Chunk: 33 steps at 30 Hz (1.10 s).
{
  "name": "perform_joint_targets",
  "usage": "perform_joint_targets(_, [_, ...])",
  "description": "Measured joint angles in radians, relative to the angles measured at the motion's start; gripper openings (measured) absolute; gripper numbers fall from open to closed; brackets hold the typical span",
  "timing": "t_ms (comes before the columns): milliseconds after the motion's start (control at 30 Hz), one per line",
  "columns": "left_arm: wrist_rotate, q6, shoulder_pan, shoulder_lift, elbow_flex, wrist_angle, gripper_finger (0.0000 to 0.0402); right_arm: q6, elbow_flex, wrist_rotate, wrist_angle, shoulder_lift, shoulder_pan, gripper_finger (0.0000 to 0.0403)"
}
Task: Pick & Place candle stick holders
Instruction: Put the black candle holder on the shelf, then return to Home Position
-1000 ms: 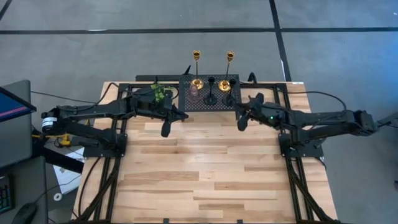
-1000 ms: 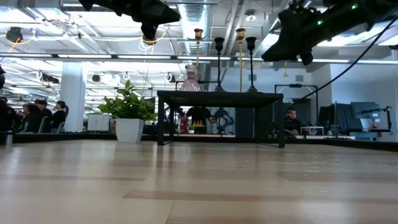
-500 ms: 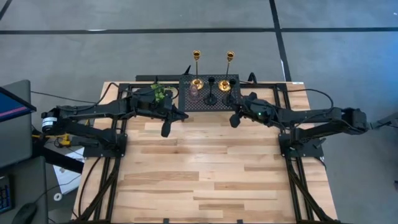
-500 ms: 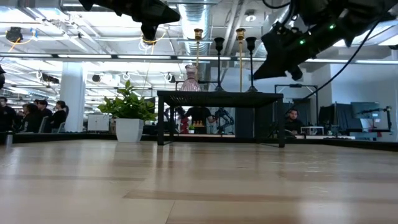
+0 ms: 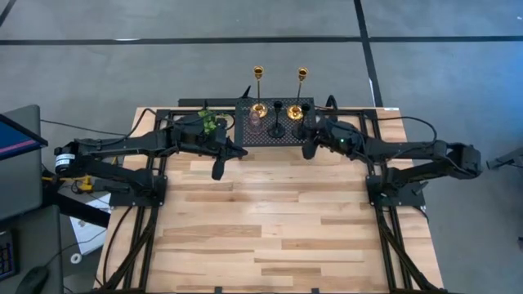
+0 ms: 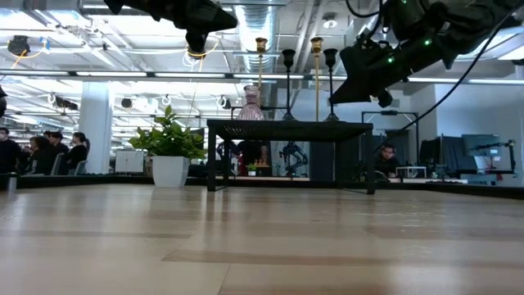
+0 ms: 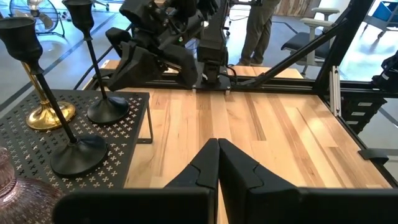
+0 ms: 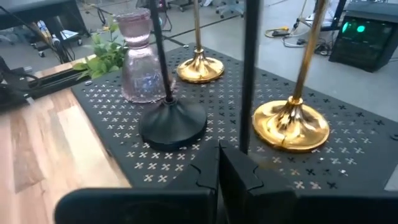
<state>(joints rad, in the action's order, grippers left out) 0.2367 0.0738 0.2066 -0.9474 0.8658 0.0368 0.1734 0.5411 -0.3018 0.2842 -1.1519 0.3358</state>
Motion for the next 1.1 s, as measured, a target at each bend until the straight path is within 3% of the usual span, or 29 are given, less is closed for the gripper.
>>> perform_joint_targets(433, [0.000, 0.000, 0.000, 0.000, 0.000, 0.000, 0.0006, -0.019, 0.000, 0.069, 0.019, 0.000, 0.067, 0.0000])
perform_joint_targets(633, [0.000, 0.001, 0.000, 0.000, 0.000, 0.000, 0.0006, -0.015, 0.000, 0.135, 0.012, 0.012, 0.028, 0.0000])
perform_joint_targets(867, [0.000, 0.038, 0.000, 0.030, 0.001, -0.002, 0.0006, 0.001, 0.000, 0.220, 0.006, 0.121, -0.044, 0.0000])
perform_joint_targets(1100, [0.004, 0.052, -0.036, 0.142, -0.013, 0.011, 0.0006, 0.000, 0.000, 0.226, -0.100, 0.307, -0.124, 0.0000])
